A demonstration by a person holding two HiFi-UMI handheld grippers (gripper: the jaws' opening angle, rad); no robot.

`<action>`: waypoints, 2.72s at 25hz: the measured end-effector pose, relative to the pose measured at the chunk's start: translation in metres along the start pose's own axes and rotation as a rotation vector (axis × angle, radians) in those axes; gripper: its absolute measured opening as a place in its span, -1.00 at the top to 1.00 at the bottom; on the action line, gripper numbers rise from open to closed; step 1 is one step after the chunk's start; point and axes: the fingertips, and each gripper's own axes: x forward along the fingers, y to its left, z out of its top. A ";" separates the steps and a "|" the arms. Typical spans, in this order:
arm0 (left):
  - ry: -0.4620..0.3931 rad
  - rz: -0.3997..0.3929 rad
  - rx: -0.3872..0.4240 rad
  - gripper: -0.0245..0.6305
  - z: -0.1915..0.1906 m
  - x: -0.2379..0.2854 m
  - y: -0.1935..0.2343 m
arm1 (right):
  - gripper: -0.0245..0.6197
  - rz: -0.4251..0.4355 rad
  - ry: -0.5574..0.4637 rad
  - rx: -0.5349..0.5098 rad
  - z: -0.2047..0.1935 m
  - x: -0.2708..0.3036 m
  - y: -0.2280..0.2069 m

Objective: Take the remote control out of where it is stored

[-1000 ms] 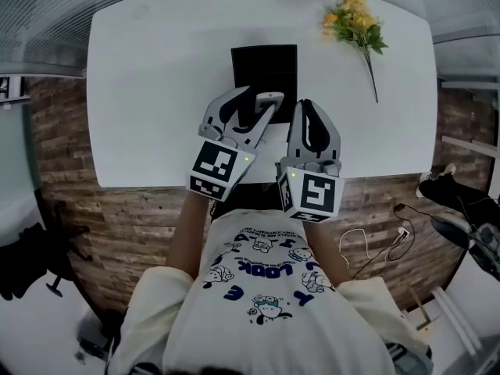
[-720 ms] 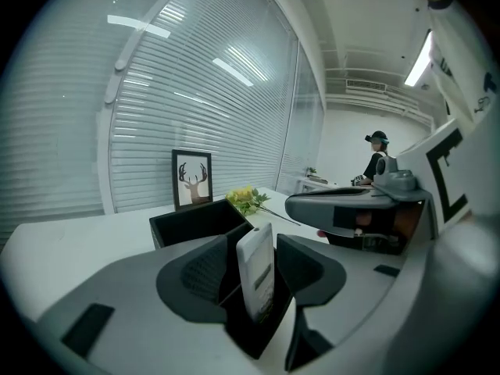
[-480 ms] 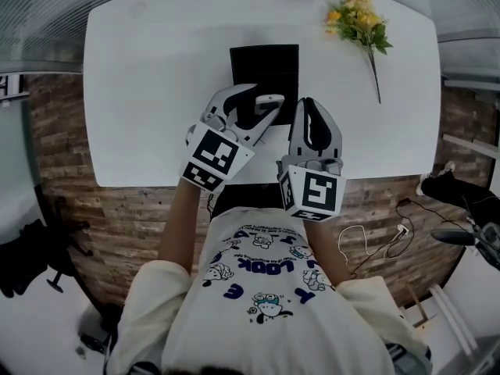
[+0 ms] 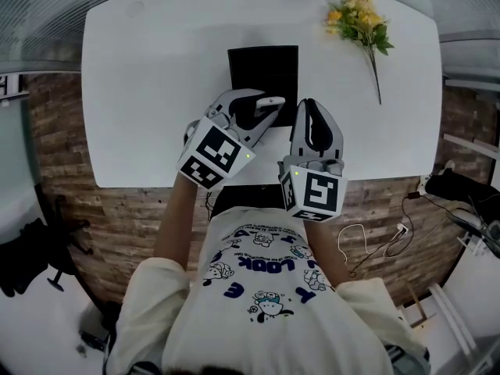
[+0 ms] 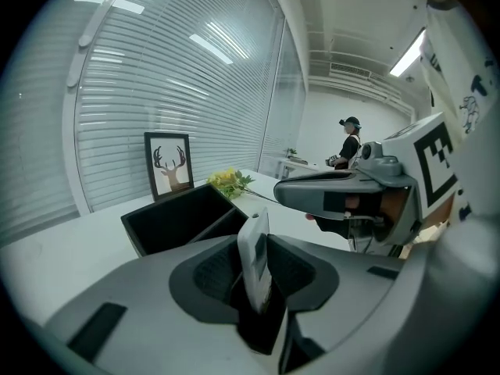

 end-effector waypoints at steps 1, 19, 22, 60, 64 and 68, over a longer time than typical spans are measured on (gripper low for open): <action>0.001 -0.006 -0.004 0.56 0.000 0.000 0.000 | 0.80 -0.002 0.000 0.001 0.000 0.000 -0.001; -0.019 0.000 -0.043 0.69 0.008 -0.011 -0.004 | 0.80 0.005 -0.020 0.007 0.003 -0.003 -0.004; -0.031 0.005 -0.032 0.69 0.015 -0.019 -0.006 | 0.80 0.008 -0.029 0.006 0.007 -0.008 -0.001; -0.261 0.311 -0.073 0.69 0.048 -0.149 -0.025 | 0.80 0.152 -0.183 -0.063 0.057 -0.064 0.081; -0.265 0.360 -0.102 0.69 0.037 -0.162 -0.020 | 0.79 0.186 -0.180 -0.076 0.056 -0.062 0.097; -0.248 0.394 -0.124 0.69 0.023 -0.171 -0.016 | 0.80 0.217 -0.178 -0.091 0.055 -0.061 0.113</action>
